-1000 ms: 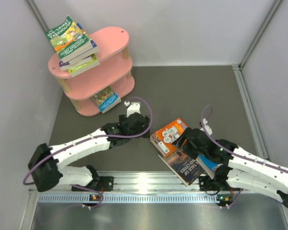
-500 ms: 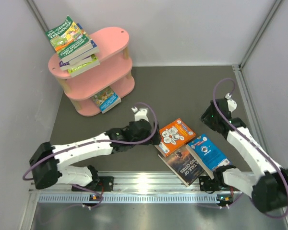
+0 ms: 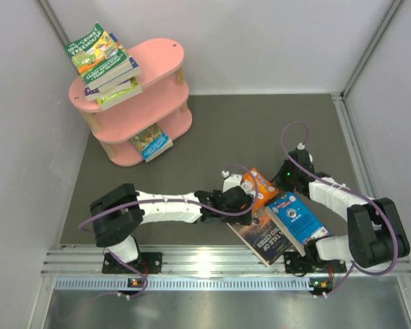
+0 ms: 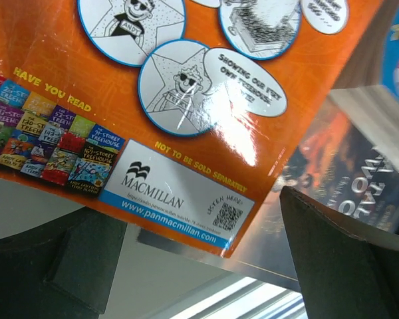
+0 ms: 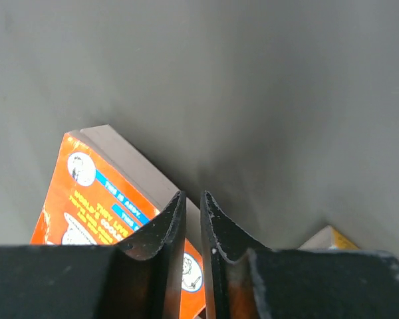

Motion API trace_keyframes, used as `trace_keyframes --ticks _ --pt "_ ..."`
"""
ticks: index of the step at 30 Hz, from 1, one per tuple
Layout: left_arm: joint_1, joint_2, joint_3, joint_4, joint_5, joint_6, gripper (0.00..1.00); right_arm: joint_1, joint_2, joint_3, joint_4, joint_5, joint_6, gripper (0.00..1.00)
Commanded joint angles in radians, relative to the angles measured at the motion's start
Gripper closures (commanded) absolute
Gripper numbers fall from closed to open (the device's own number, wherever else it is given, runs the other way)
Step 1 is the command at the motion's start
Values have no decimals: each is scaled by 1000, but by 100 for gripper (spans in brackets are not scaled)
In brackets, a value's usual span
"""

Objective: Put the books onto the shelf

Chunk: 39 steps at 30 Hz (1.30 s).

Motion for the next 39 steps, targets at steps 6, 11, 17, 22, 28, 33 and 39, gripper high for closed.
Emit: trace_keyframes --ticks 6,11,17,22,28,33,39 --pt "107 -5 21 -77 -93 138 1 356 -239 -142 0 -35 165 89" --pt "396 -133 -19 -152 -86 281 1 640 -369 -149 -30 42 300 94" --pt "544 -242 65 -255 -158 422 1 909 -388 -4 -175 169 296 100" --pt "543 -351 33 -260 -86 353 1 891 -414 145 -380 416 209 82" --pt "541 -491 -227 -56 80 197 1 540 -318 230 -255 264 -15 20" --pt "541 -431 -266 30 137 131 1 328 -30 335 -109 79 -128 10" --pt "552 -306 -243 151 161 114 1 224 297 457 28 -67 -178 8"
